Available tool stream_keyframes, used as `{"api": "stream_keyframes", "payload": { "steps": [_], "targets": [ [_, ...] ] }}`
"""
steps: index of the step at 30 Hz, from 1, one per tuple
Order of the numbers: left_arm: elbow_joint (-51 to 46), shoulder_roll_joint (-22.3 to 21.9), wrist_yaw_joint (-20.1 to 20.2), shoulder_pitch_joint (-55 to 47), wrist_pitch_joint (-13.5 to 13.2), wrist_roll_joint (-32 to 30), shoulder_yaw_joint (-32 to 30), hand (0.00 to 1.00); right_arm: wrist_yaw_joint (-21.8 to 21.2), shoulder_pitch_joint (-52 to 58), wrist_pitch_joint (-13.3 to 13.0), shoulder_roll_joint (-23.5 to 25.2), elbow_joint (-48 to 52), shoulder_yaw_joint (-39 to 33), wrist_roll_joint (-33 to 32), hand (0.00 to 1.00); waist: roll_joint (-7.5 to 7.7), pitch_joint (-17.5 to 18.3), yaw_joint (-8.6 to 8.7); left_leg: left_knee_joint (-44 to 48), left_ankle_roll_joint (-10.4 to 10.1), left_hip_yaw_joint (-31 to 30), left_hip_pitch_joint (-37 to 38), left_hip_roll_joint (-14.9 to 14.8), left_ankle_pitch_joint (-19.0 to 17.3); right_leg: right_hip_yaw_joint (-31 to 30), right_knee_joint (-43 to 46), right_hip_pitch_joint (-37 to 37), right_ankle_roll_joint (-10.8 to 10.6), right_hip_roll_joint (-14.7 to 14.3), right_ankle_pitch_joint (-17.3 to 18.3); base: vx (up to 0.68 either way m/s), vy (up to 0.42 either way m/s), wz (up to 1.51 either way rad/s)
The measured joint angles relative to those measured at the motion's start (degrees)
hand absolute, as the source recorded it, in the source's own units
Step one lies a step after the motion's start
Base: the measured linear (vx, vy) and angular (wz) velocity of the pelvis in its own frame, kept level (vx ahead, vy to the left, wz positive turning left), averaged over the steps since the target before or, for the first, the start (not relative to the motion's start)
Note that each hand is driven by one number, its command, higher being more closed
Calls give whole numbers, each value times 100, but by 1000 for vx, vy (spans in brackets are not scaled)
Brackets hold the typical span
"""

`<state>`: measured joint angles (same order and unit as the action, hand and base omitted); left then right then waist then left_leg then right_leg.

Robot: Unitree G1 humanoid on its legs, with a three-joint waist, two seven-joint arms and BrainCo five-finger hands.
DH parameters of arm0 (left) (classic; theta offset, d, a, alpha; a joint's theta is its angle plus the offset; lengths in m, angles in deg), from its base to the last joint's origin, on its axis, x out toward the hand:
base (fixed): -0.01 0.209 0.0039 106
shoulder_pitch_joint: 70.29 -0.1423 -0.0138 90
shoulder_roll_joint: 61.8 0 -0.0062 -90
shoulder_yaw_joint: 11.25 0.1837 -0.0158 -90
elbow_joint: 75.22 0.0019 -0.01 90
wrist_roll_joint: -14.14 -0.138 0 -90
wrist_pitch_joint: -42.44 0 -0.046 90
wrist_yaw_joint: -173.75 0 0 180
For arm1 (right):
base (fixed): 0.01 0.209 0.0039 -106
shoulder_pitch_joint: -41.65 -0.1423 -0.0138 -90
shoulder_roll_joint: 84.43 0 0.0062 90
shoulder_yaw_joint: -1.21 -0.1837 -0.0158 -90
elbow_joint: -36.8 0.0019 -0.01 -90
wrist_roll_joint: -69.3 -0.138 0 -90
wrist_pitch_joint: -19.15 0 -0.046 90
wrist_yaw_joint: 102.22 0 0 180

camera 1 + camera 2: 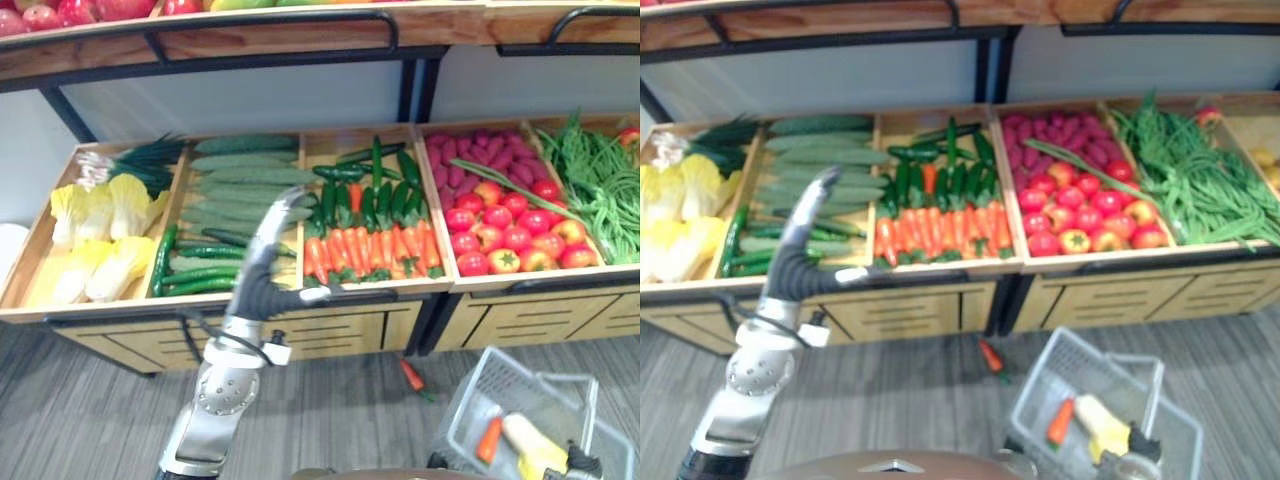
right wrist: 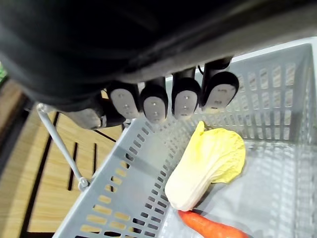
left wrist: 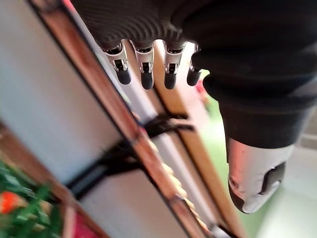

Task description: Pick vegetable in the basket

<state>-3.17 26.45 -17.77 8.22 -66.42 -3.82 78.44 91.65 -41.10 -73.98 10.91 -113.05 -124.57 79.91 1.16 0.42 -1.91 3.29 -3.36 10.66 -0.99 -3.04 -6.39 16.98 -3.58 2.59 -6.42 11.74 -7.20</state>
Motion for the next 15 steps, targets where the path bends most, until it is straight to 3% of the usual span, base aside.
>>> {"api": "stream_keyframes", "payload": {
  "steps": [5,12,15],
  "targets": [
    [1699,-821,-389,-186,576,-325,-1172,0,68,95,5,147,-152,-411,-206,100,47,54,27,-133,36,-88,34,8,101,138,-38,-31,12,-11,8,22,-20,7],
    [3540,-1072,-1141,-185,992,-298,-2410,0,281,377,-16,722,176,-422,-210,100,284,229,99,-424,29,-199,323,42,200,324,-48,-289,41,18,106,10,-2,11],
    [4391,-1194,-1356,-176,1106,-235,-2995,0,365,442,-29,867,343,-416,-216,100,291,292,107,-483,18,-189,367,59,194,340,-25,-306,32,42,146,0,0,0]
  ]
}}
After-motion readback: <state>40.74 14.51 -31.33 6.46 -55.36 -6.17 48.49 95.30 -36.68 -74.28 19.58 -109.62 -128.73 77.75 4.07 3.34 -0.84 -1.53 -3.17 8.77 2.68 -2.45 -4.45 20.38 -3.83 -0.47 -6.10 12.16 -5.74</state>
